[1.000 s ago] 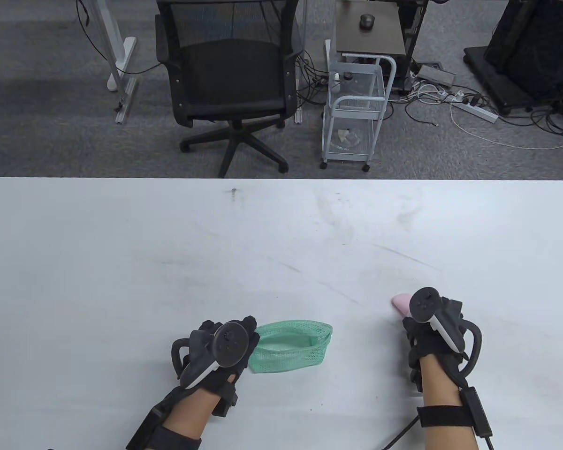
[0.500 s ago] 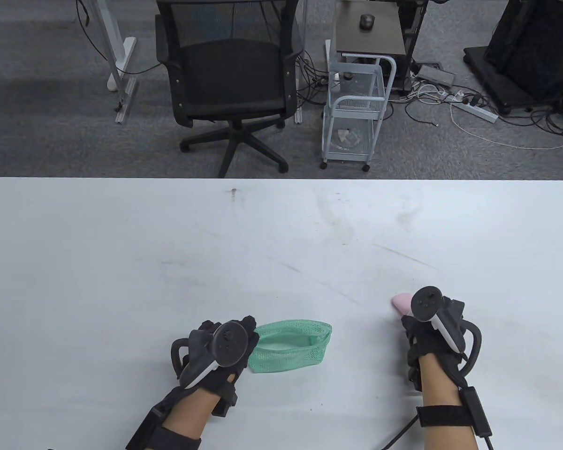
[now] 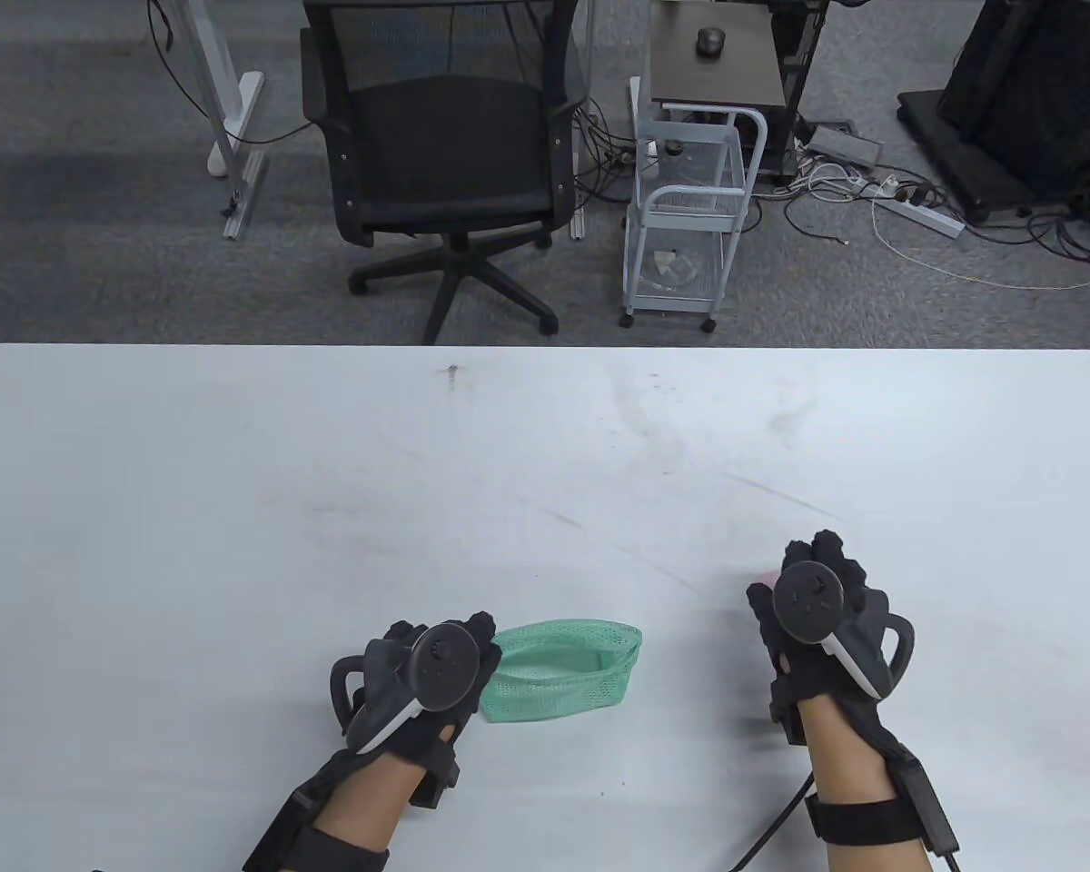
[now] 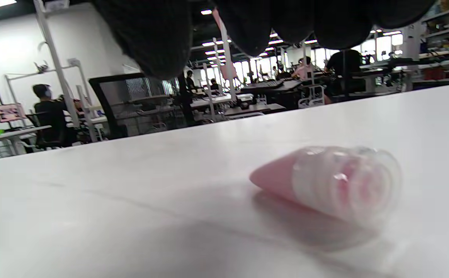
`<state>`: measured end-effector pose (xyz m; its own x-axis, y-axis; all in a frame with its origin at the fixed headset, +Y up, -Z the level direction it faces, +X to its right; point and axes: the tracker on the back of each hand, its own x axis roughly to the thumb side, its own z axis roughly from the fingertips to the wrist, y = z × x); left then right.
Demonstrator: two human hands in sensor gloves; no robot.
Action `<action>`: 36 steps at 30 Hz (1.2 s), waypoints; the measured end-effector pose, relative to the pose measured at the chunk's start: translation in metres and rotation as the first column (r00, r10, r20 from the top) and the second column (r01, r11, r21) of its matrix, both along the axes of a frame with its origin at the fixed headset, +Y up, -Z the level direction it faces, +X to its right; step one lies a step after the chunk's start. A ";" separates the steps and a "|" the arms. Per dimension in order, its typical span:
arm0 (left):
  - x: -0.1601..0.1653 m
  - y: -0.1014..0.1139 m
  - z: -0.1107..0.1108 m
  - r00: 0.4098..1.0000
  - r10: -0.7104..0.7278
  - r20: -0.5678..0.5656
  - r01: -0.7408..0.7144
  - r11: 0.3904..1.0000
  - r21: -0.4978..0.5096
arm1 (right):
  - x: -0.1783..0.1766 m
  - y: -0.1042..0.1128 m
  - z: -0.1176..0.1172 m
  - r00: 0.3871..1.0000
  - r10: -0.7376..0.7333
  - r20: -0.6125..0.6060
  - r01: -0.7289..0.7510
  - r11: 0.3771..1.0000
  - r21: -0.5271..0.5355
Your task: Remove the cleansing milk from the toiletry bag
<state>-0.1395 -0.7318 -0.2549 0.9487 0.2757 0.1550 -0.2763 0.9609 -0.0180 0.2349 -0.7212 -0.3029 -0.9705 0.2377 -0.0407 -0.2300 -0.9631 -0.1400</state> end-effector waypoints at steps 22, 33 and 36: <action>0.001 -0.002 -0.001 1.000 0.009 0.027 -0.009 1.000 -0.022 | -0.104 0.010 0.049 0.791 0.102 -0.603 0.003 0.985 0.172; 0.003 -0.003 -0.001 0.999 0.021 0.049 -0.020 0.999 -0.029 | -0.117 -0.012 0.043 0.760 0.164 -0.629 -0.090 0.985 0.147; 0.003 -0.003 0.000 0.999 0.017 0.049 -0.016 0.999 -0.028 | -0.118 -0.013 0.042 0.759 0.162 -0.631 -0.088 0.985 0.147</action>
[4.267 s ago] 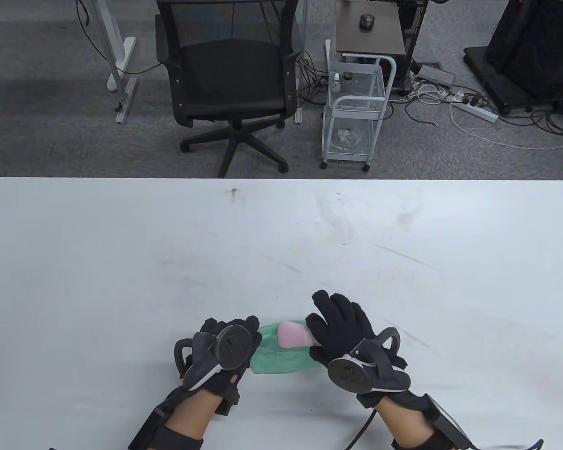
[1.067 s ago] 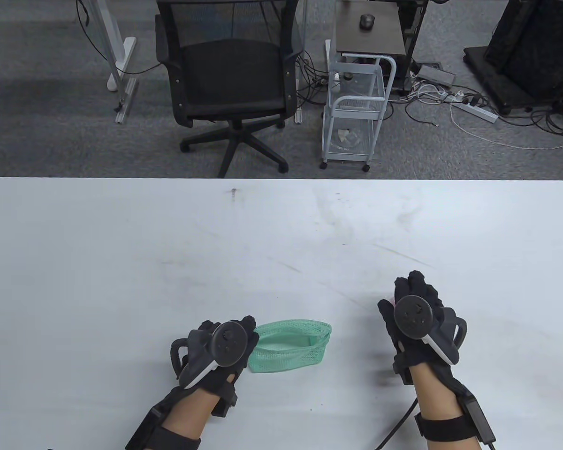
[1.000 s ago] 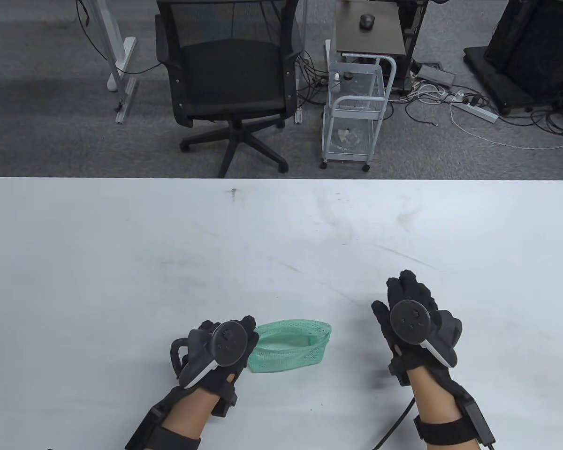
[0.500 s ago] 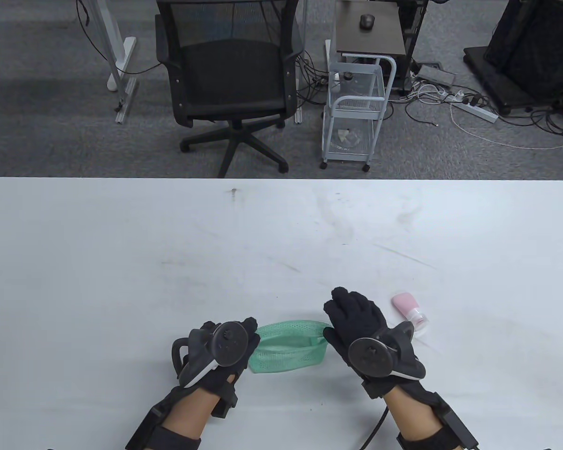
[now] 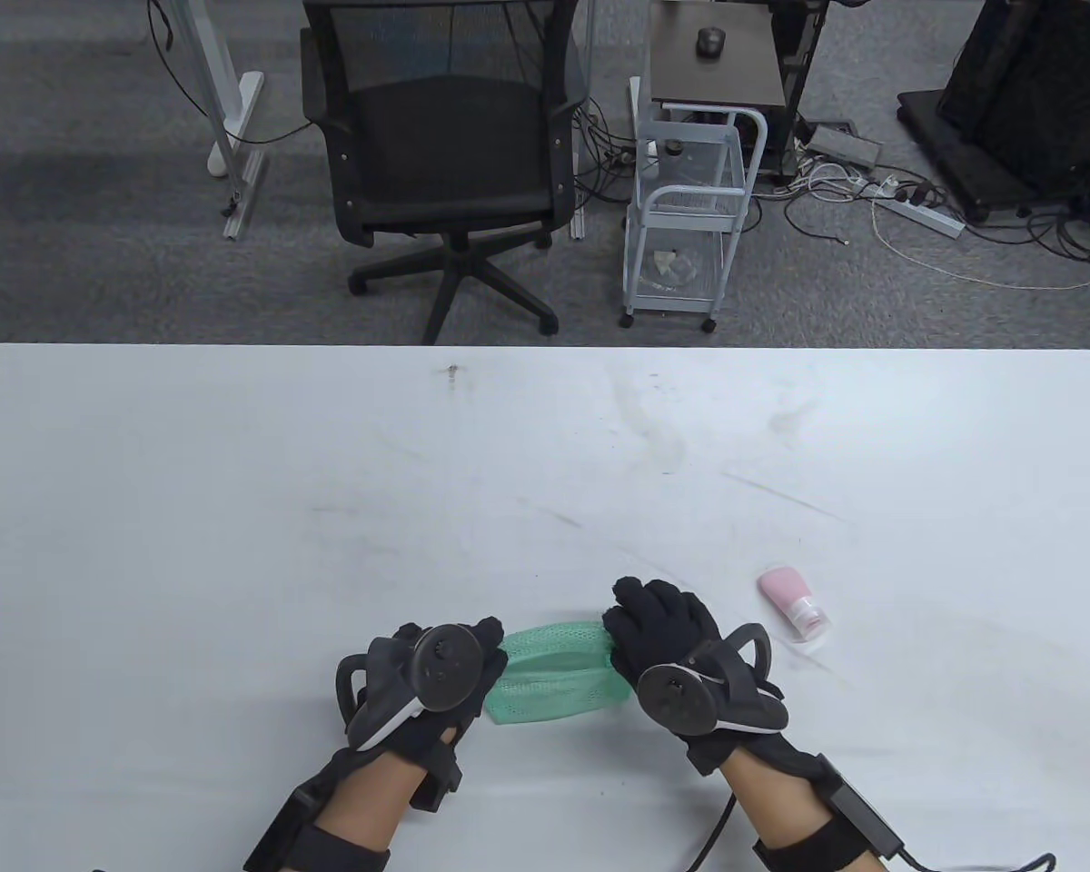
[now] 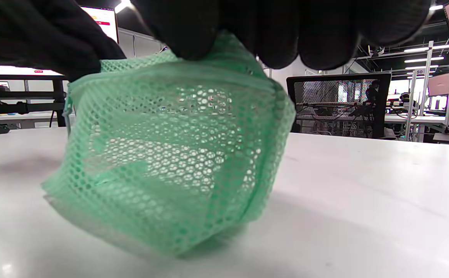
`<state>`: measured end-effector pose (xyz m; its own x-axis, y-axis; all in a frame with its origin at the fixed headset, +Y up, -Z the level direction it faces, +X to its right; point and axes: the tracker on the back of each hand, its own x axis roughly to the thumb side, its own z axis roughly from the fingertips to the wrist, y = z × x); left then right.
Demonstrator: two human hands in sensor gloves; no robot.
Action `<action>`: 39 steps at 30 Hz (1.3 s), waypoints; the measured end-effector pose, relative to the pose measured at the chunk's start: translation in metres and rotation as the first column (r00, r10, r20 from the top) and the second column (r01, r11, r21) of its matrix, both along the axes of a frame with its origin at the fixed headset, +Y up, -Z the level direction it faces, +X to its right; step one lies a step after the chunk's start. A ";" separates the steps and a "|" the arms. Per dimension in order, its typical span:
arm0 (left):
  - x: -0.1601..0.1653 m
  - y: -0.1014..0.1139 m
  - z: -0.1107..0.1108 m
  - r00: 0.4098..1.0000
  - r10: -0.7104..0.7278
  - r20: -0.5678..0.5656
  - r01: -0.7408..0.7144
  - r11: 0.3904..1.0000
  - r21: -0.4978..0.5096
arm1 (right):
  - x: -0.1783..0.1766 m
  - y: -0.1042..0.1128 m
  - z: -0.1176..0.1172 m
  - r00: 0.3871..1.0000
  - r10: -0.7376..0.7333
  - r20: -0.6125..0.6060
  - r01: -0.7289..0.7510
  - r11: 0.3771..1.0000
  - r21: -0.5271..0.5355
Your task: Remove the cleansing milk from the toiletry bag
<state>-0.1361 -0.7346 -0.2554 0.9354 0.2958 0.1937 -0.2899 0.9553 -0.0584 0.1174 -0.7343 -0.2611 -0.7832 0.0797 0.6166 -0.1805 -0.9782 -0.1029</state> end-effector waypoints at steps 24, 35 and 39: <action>-0.008 -0.013 -0.011 0.999 -0.037 0.011 0.038 0.996 -0.083 | 0.017 -0.003 -0.012 0.994 -0.061 0.086 0.059 0.998 0.021; 0.002 -0.021 -0.012 0.993 -0.020 0.118 0.026 0.999 -0.042 | 0.018 -0.011 -0.018 0.993 -0.043 0.111 0.045 0.999 -0.014; 0.004 -0.022 -0.011 0.993 -0.012 0.120 0.015 1.000 -0.025 | 0.018 -0.013 -0.020 0.992 -0.036 0.119 0.040 0.999 -0.031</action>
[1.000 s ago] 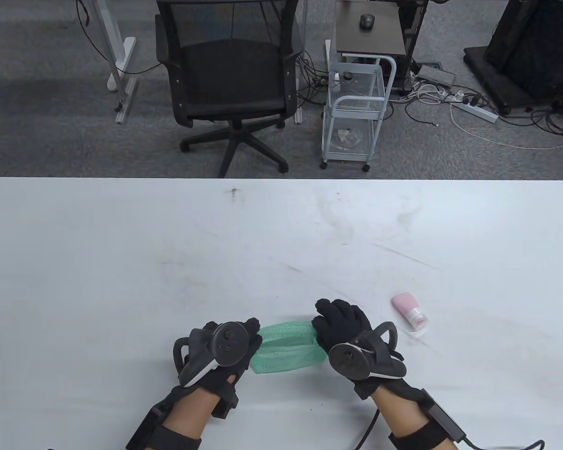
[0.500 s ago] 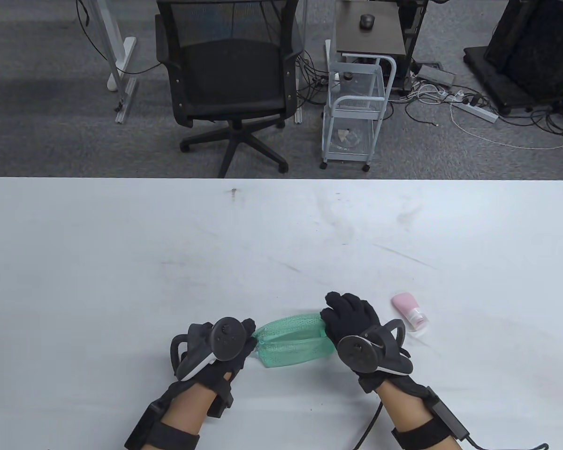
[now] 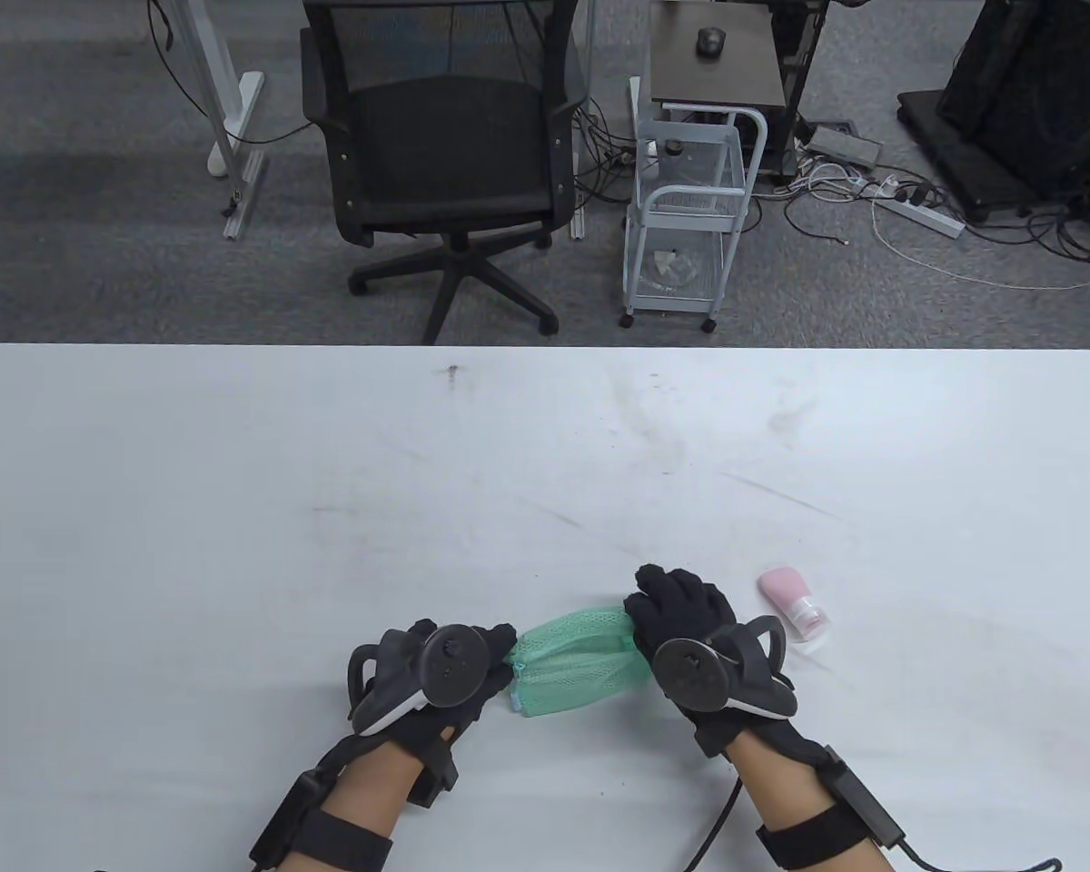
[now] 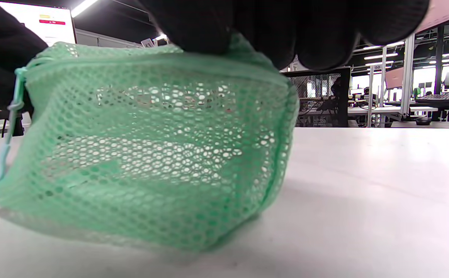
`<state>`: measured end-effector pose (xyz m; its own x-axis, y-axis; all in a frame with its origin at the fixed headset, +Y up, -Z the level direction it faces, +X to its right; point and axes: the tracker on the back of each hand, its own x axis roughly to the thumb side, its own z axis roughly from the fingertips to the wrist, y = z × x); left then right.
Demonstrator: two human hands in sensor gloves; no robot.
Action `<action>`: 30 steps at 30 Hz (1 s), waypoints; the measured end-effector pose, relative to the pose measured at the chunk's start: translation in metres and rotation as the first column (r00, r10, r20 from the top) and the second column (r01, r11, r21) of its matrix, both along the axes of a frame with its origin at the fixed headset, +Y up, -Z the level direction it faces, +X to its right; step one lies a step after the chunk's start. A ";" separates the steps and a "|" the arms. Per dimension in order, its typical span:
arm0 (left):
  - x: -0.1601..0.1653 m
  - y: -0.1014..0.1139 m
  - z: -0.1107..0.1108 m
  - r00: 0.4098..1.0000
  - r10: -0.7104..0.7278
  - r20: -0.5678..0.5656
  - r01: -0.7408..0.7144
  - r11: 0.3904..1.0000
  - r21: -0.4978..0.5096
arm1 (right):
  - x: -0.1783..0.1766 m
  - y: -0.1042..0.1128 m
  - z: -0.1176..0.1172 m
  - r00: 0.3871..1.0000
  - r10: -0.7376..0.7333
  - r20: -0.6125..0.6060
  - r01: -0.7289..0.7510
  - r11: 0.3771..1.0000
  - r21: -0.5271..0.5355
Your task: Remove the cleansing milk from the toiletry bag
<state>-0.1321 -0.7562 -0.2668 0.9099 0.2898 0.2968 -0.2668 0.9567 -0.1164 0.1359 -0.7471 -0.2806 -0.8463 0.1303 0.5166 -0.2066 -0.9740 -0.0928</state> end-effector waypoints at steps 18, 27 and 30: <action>-0.005 0.012 0.005 0.995 0.092 -0.024 -0.091 0.995 0.033 | 0.011 0.025 0.011 0.993 -0.096 0.063 0.093 0.994 0.049; -0.006 0.019 0.010 0.981 0.194 -0.023 -0.193 0.980 0.056 | -0.022 0.041 0.046 0.982 -0.185 -0.042 0.186 0.983 0.013; -0.007 0.020 0.011 0.974 0.224 -0.028 -0.222 0.973 0.070 | -0.038 0.040 0.058 0.980 -0.185 -0.078 0.185 0.983 -0.001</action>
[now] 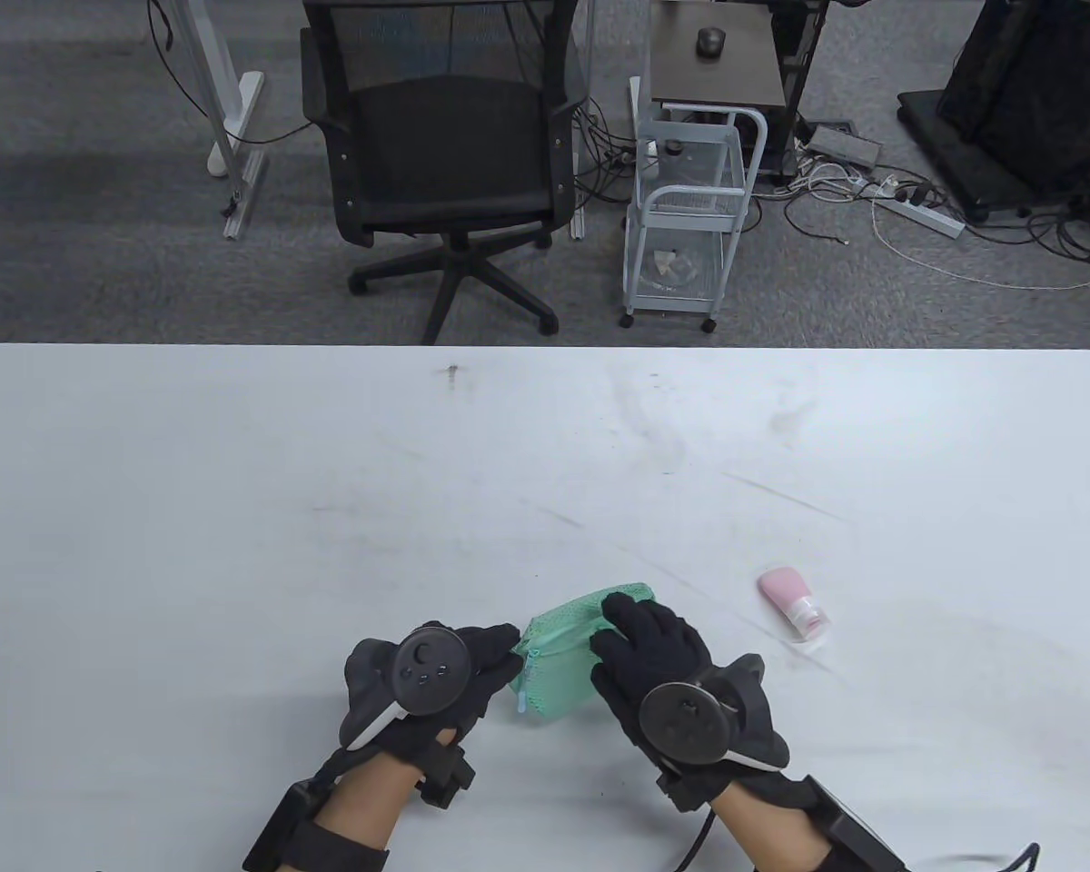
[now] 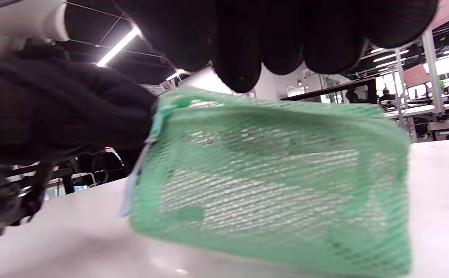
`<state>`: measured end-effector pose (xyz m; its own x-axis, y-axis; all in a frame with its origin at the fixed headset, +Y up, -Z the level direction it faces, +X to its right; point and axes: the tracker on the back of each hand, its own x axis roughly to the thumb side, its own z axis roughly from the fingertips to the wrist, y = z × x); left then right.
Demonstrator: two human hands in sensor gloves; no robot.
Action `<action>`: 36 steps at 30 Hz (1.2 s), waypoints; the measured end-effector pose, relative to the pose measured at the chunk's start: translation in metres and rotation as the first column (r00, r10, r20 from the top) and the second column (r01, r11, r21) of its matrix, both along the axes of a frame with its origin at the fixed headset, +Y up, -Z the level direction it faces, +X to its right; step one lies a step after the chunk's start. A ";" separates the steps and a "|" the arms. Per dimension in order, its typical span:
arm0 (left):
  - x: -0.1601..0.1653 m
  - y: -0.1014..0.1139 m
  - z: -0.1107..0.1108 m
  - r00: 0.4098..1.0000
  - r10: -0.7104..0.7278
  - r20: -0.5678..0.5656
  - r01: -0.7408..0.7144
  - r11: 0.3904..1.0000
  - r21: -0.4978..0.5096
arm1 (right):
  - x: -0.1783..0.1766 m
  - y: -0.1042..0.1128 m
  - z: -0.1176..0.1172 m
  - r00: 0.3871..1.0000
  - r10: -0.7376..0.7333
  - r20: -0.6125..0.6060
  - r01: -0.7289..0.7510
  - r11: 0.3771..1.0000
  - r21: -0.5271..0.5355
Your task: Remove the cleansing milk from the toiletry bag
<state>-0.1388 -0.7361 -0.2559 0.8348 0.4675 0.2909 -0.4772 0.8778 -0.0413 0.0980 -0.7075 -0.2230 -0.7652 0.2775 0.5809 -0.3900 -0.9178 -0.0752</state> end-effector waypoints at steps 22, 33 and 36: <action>0.011 -0.005 0.004 0.984 0.181 -0.002 -0.180 0.980 -0.081 | -0.032 -0.032 0.012 0.996 -0.020 0.089 0.029 0.995 -0.100; 0.018 -0.006 0.006 0.982 0.190 0.005 -0.188 0.976 -0.107 | -0.031 -0.031 0.007 0.985 -0.047 0.167 0.063 0.994 -0.090; 0.016 -0.005 0.006 0.985 0.171 0.004 -0.169 0.981 -0.093 | -0.028 -0.028 0.006 0.983 -0.070 0.172 0.087 0.992 -0.095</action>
<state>-0.1225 -0.7412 -0.2501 0.7376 0.6275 0.2494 -0.6181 0.7761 -0.1249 0.0699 -0.7357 -0.2166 -0.8231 0.3912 0.4117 -0.4505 -0.8911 -0.0539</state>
